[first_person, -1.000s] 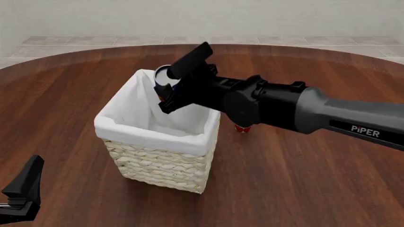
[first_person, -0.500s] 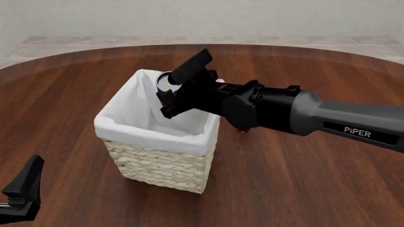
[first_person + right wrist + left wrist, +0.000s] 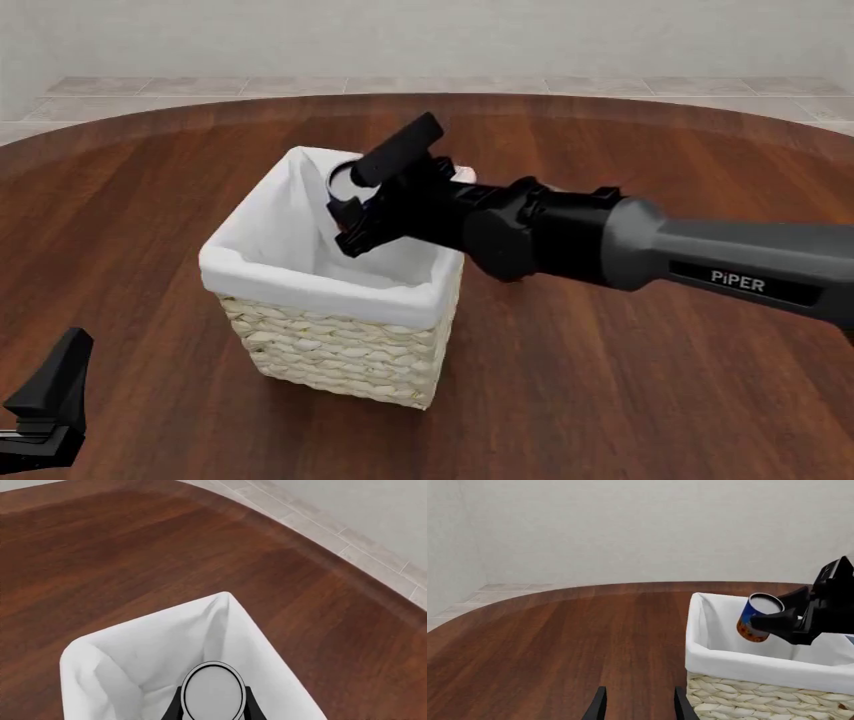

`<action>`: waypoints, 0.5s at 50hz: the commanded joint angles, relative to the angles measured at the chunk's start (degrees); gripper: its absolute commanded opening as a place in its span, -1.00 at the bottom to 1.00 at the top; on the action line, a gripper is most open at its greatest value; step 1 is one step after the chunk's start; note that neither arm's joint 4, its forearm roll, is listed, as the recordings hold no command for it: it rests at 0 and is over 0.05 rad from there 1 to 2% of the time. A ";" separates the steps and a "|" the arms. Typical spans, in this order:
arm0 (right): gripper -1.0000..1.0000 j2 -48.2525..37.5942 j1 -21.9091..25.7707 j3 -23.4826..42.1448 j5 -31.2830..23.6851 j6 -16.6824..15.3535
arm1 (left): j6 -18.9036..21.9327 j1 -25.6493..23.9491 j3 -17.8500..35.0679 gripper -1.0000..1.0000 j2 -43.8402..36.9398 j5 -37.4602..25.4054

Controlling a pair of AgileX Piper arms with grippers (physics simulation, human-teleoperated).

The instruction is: Pick up the alphabet soup and put it in the basket.

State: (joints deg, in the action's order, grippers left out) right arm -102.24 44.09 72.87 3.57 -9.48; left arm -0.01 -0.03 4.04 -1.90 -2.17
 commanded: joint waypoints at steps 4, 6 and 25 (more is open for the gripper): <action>-1.00 -0.21 0.25 0.51 0.32 1.70 | -0.01 0.00 0.00 1.00 0.01 0.00; -1.00 -0.22 0.31 0.53 0.28 1.69 | -0.01 0.01 0.00 1.00 0.01 0.00; -1.00 -1.11 0.57 0.44 0.44 1.61 | -0.01 0.01 0.00 1.00 0.02 -0.01</action>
State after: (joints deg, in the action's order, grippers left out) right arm -103.31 44.64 72.94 3.71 -9.00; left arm -0.02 -0.03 4.04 -1.90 -2.17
